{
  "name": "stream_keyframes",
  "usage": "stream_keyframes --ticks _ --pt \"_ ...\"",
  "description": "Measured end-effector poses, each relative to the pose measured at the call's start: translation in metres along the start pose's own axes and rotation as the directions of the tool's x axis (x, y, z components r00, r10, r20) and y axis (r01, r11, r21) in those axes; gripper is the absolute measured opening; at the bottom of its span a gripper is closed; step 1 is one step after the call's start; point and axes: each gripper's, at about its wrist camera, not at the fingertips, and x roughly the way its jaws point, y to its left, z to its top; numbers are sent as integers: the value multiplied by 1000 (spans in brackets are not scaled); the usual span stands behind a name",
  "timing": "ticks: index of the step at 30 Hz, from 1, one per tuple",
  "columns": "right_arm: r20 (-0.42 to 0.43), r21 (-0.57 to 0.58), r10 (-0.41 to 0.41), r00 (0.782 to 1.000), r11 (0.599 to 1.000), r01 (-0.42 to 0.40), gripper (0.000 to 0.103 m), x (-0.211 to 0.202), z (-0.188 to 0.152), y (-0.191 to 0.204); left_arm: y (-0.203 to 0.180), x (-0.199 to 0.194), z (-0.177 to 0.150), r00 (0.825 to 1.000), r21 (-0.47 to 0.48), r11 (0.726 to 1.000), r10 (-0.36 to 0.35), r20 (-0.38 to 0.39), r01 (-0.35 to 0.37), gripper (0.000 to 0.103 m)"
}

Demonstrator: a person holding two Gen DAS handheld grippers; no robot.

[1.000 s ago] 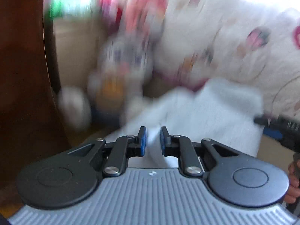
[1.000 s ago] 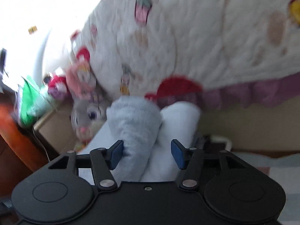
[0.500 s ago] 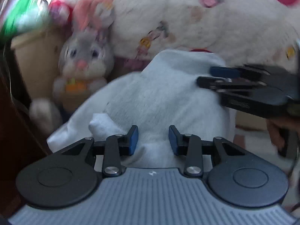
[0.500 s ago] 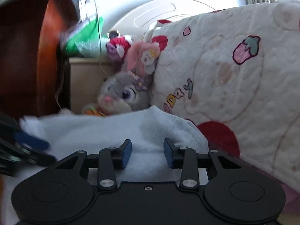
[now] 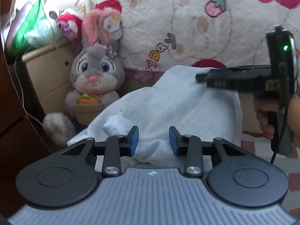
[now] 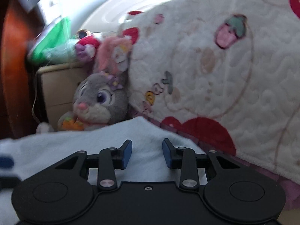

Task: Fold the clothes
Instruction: 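Press the grey shirt flat on top of the stack with both grippers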

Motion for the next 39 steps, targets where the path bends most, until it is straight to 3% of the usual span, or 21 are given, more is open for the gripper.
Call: stream_keyframes --ticks 4,6,10,12,14,16,17,20,22,23,26,28,31,33,35,39 --pt "-61 97 10 998 995 -4 40 12 10 -14 13 8 -4 1000 -58 998 -18 -2 18 35" --pt "-117 91 14 993 996 -3 40 22 6 -16 21 12 -3 998 -124 991 -56 -22 53 35" --pt "-148 120 35 988 993 -17 42 29 -6 -24 47 18 -2 982 -298 941 -184 -43 163 36" --pt "-124 234 74 990 971 -43 42 26 -13 -36 59 22 -4 971 -374 905 -235 -46 201 36" --pt "-106 275 94 990 959 -62 42 25 -18 -41 68 24 -5 960 -436 871 -275 -47 228 36" --pt "-80 280 84 993 958 -58 42 16 -17 -38 70 21 -2 959 -457 859 -282 -43 232 37" --pt "-59 290 61 996 956 -42 46 5 -13 -32 70 19 1 958 -456 857 -285 -32 240 41" --pt "38 274 19 999 961 -29 65 -40 -6 1 73 15 3 963 -455 858 -268 0 239 41" --pt "108 220 51 993 973 -74 71 -73 -12 30 78 17 3 964 -478 846 -265 6 236 41" --pt "90 191 65 994 978 -81 71 -79 -17 43 80 19 1 965 -488 842 -261 3 229 38" --pt "-30 39 26 999 999 -24 71 -86 -49 90 81 16 -5 976 -482 856 -218 -6 189 38" --pt "-35 13 5 999 1000 -4 71 -97 -75 108 78 10 -10 984 -447 882 -175 -17 149 38" --pt "-20 140 48 999 989 -45 71 -117 -96 107 66 2 -17 995 -332 940 -98 -31 83 38" --pt "-21 199 65 998 978 -59 71 -125 -102 107 60 -2 -17 998 -287 958 -37 -47 22 40" --pt "-48 223 96 994 971 -83 71 -127 -106 108 65 -4 -18 997 -318 948 -3 -79 -22 62" --pt "-106 228 132 986 968 -105 71 -135 -107 112 74 -12 -19 990 -353 932 31 -136 -78 64"
